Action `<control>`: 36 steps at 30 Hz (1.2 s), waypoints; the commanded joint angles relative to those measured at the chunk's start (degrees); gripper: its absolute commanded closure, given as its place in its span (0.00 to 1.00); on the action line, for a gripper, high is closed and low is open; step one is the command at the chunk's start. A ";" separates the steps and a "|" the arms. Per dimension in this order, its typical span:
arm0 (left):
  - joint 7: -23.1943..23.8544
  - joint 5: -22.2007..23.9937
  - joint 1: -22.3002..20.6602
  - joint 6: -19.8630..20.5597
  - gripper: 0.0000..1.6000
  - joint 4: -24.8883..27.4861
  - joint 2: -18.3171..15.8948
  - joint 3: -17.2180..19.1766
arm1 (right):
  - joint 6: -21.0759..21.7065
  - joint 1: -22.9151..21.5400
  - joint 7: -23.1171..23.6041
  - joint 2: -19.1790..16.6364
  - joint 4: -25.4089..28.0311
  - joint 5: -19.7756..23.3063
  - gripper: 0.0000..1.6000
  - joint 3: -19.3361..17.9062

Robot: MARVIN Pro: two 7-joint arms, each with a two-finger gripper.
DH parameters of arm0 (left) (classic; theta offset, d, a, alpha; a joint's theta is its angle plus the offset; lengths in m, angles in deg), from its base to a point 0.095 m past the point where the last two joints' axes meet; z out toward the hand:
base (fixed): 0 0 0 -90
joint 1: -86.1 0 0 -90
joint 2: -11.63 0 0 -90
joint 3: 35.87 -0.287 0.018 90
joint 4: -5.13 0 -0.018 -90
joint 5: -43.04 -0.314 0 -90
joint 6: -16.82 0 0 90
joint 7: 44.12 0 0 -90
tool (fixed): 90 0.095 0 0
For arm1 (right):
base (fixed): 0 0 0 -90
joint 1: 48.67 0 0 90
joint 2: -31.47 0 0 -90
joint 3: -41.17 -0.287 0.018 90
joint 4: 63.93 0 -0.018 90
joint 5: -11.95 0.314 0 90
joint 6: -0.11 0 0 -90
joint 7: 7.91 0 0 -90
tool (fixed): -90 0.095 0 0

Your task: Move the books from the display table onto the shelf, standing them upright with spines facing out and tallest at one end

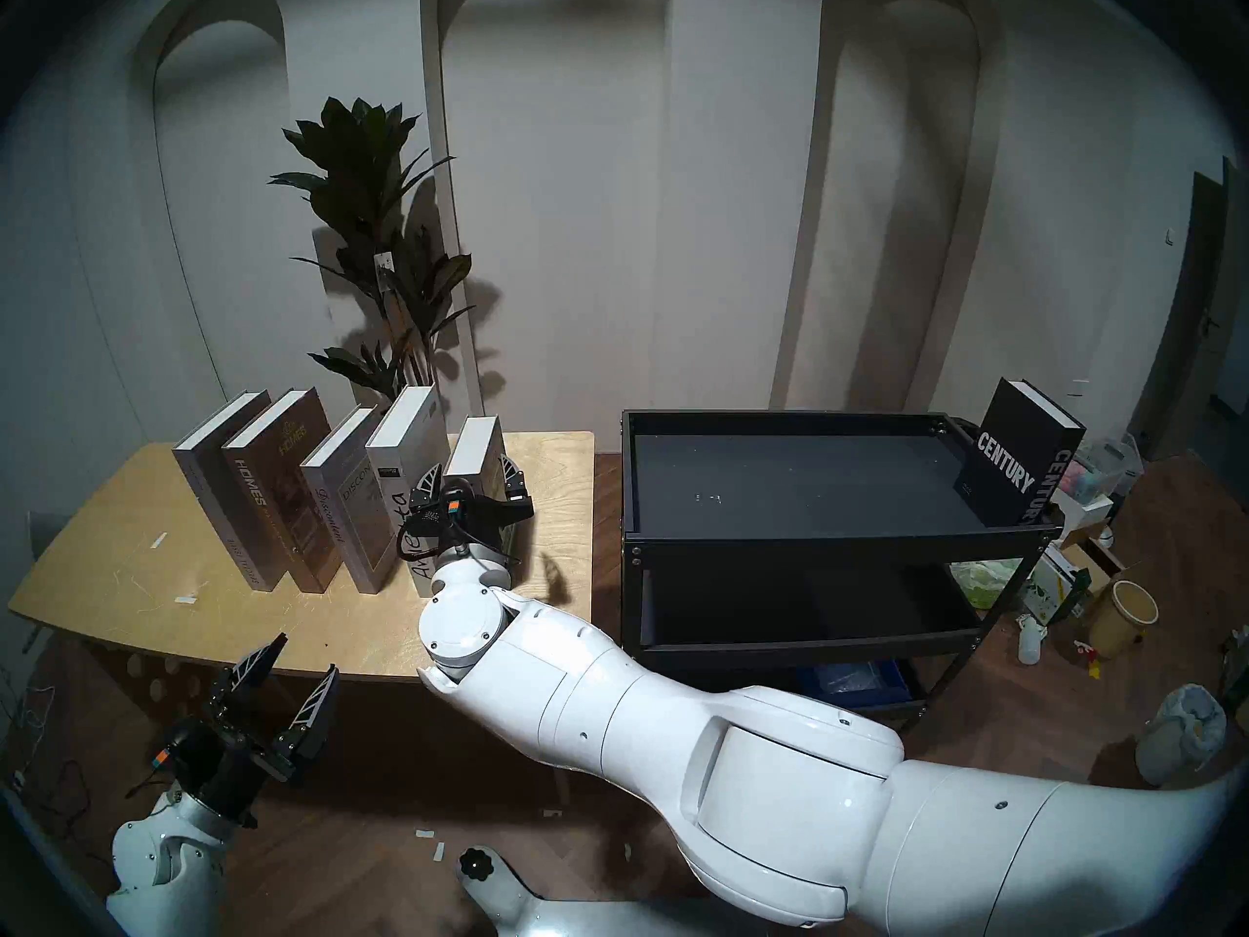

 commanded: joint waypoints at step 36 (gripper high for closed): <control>0.12 0.06 -0.11 -0.12 0.00 0.52 -0.04 0.04 | -5.10 -6.43 -13.03 -15.51 20.82 -6.90 1.00 -4.78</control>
